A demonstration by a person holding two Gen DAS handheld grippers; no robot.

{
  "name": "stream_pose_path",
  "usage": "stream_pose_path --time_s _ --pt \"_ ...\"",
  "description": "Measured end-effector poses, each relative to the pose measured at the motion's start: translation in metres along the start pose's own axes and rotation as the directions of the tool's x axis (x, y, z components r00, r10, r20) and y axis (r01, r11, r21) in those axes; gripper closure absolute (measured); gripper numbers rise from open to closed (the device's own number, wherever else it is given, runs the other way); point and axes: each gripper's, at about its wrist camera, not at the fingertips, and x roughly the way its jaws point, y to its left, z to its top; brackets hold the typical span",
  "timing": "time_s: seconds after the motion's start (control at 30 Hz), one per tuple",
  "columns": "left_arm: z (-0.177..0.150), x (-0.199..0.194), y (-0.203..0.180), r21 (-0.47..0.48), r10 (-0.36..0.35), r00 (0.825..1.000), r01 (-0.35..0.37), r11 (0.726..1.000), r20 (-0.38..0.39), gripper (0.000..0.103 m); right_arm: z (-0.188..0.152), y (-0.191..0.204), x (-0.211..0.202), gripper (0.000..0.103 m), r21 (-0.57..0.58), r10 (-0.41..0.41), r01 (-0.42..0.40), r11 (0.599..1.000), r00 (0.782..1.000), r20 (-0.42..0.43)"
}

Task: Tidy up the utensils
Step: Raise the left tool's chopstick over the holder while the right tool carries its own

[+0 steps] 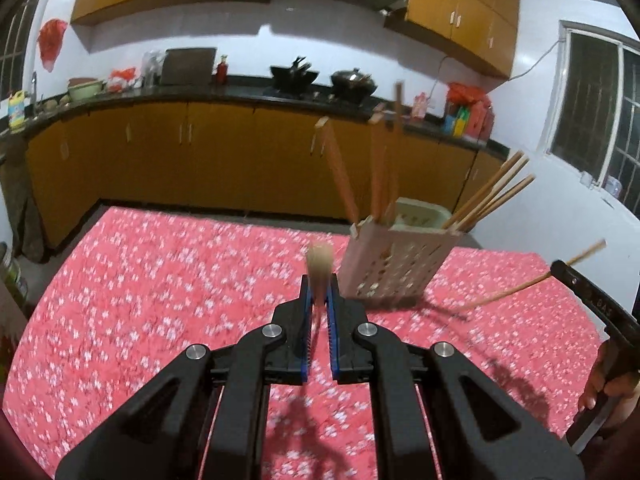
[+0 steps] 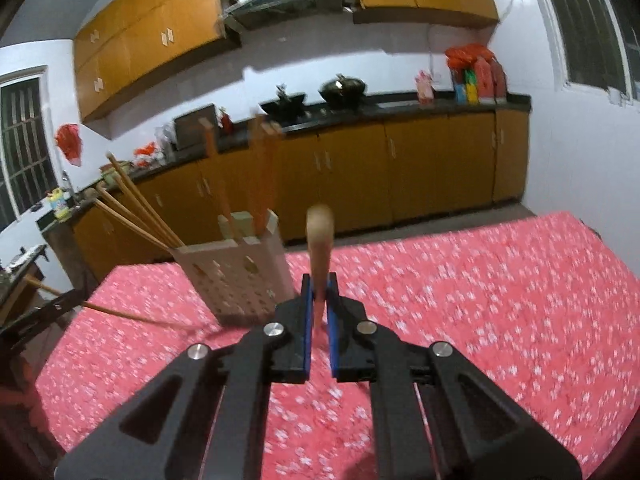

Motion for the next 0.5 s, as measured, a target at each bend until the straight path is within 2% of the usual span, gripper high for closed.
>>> stream_pose_path --time_s 0.27,0.37,0.5 --pt "0.039 -0.017 -0.029 0.034 -0.086 0.992 0.083 0.996 0.087 0.096 0.047 0.037 -0.027 0.095 -0.040 0.149 -0.146 0.988 0.983 0.109" --pt "0.055 -0.022 -0.039 0.038 -0.103 0.986 0.099 0.994 0.131 0.096 0.067 0.053 -0.036 0.095 -0.073 0.173 -0.162 0.984 0.968 0.181" --pt "0.082 -0.031 -0.054 0.043 -0.114 0.967 0.107 0.993 0.227 0.096 0.089 0.067 -0.042 0.095 -0.104 0.170 -0.148 0.984 0.951 0.258"
